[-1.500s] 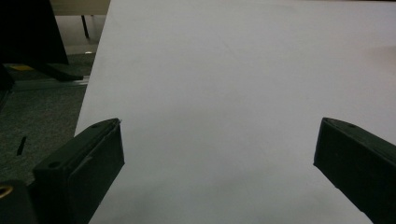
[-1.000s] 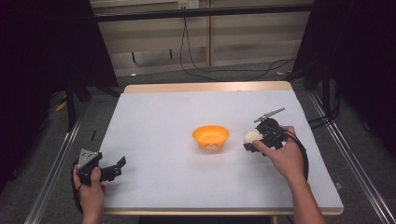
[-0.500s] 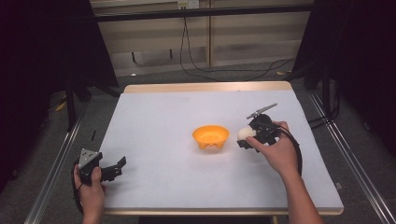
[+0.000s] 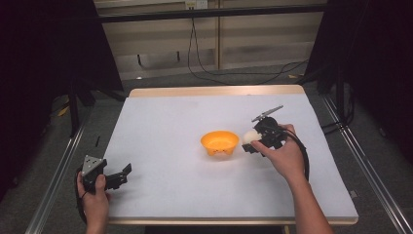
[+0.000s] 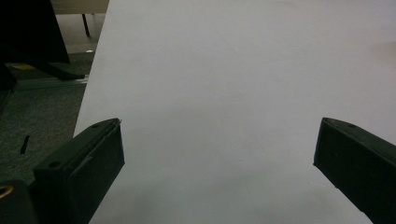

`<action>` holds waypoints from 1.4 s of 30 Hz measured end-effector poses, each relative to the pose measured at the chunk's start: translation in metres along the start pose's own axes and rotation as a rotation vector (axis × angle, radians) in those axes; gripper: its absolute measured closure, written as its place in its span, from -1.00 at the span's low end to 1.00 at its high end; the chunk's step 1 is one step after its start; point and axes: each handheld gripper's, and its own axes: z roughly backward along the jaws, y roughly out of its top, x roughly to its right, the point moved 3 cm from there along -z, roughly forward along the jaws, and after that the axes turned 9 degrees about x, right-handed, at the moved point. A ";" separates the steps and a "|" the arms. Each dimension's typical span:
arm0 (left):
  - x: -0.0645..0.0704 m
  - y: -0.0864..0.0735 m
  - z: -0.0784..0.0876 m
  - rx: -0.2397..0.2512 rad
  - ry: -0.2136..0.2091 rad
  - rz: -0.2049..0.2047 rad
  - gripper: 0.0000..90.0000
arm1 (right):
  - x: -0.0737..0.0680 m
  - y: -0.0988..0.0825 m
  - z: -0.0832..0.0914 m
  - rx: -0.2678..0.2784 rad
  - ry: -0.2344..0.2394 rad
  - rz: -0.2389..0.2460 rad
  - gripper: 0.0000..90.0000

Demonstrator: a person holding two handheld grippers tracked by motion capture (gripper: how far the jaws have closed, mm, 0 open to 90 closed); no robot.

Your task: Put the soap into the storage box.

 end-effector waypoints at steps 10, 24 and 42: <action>0.000 0.000 0.000 -0.002 0.002 -0.004 -0.96 | -0.011 0.015 -0.007 0.000 0.012 0.018 -0.46; 0.000 0.000 0.000 -0.001 -0.001 0.001 -0.96 | -0.027 0.033 -0.019 0.004 0.037 0.037 -0.46; -0.001 0.000 0.000 -0.004 -0.003 0.000 -0.96 | -0.049 0.053 -0.046 -0.010 0.065 0.057 -0.46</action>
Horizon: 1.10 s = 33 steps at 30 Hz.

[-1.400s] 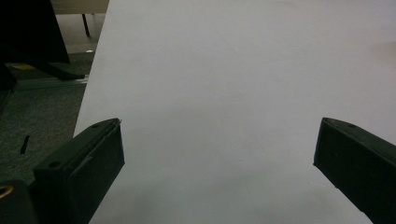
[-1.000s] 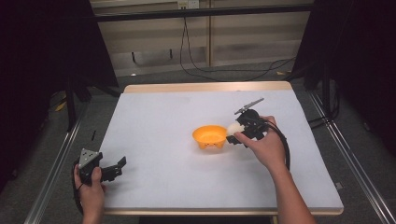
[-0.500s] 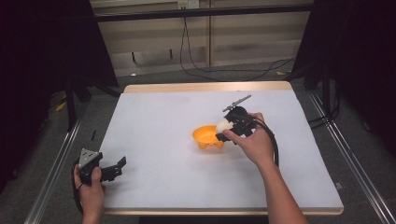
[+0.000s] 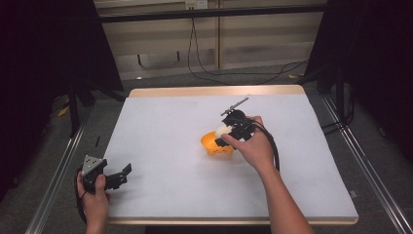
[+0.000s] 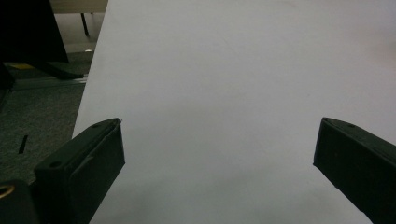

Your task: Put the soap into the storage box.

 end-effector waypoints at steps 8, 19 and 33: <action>0.000 0.000 0.000 0.000 0.001 0.001 -0.96 | -0.004 0.002 -0.011 -0.027 -0.005 -0.013 -0.46; 0.000 0.000 0.000 0.004 0.001 0.008 -0.96 | -0.005 0.002 -0.021 -0.036 -0.020 -0.028 -0.46; 0.000 0.000 0.000 0.001 -0.002 0.009 -0.96 | -0.003 -0.004 -0.027 -0.061 -0.011 -0.048 -0.47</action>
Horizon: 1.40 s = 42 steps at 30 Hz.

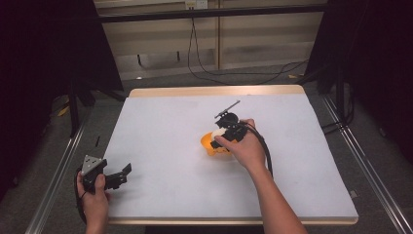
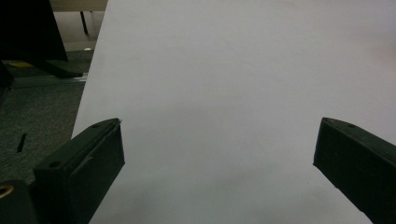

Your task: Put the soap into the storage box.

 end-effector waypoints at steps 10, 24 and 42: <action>0.000 0.000 0.000 0.000 0.000 0.005 -0.96 | 0.001 -0.004 0.000 0.001 0.001 -0.017 -0.52; 0.000 0.000 0.000 -0.001 0.004 -0.001 -0.96 | 0.012 -0.004 0.027 0.074 -0.032 -0.048 -0.67; 0.001 0.000 0.000 0.002 0.005 -0.002 -0.96 | 0.045 -0.051 0.066 0.188 -0.097 -0.148 -1.00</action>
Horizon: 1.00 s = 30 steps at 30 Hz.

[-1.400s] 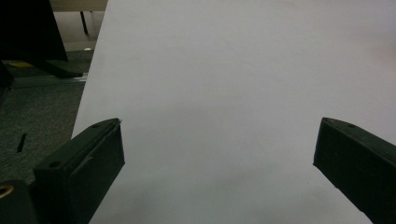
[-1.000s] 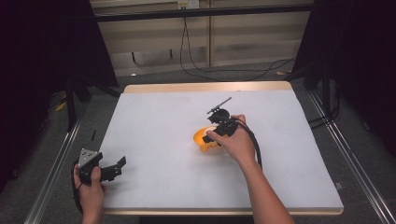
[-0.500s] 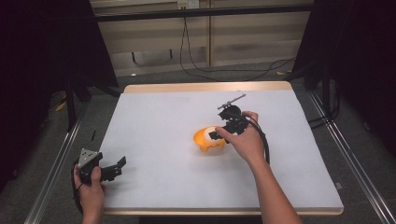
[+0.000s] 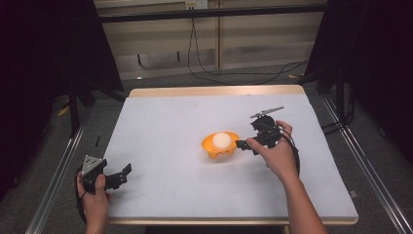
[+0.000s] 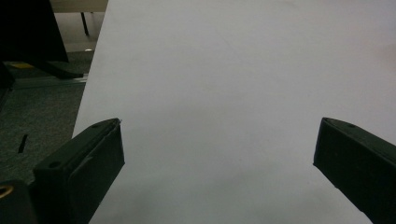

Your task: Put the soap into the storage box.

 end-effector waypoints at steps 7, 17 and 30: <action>0.000 0.000 0.000 -0.003 0.001 -0.008 -0.96 | 0.013 -0.016 0.010 0.020 -0.030 -0.001 -1.00; 0.000 0.000 0.000 0.001 0.000 -0.005 -0.96 | 0.036 -0.043 0.028 0.051 -0.073 -0.015 -1.00; 0.000 0.000 0.000 -0.005 0.003 -0.019 -0.96 | 0.061 -0.078 0.053 0.110 -0.113 -0.073 -1.00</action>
